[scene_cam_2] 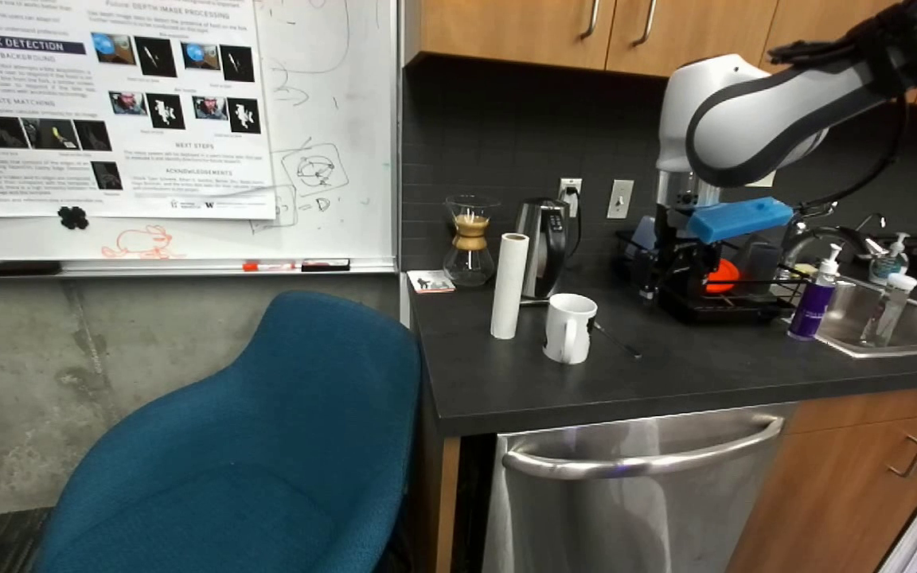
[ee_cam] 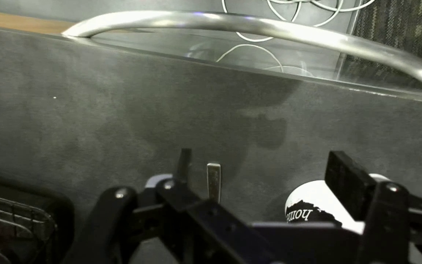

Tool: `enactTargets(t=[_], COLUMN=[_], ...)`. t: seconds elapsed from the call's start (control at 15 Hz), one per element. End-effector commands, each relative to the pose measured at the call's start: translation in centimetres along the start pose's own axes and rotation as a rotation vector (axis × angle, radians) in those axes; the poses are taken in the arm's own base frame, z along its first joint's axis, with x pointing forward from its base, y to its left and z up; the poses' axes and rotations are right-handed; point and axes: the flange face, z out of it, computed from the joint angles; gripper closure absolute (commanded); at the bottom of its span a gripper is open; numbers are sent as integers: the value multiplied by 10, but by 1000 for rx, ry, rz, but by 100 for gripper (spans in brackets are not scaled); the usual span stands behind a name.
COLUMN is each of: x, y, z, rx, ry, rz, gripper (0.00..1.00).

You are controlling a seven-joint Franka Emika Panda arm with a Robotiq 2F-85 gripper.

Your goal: Remove the knife from the countertop, then remove the fork from the dishrack

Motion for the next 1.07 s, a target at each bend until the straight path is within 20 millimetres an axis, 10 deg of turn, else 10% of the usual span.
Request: enactTargets(t=[0.0, 0.27, 0.33, 1.0], x=[16, 25, 27, 42], y=[14, 20, 21, 21], z=[14, 32, 37, 75], rx=[6, 17, 19, 42], ry=[16, 10, 5, -11], rz=[20, 44, 46, 57], gripper=[39, 72, 36, 0])
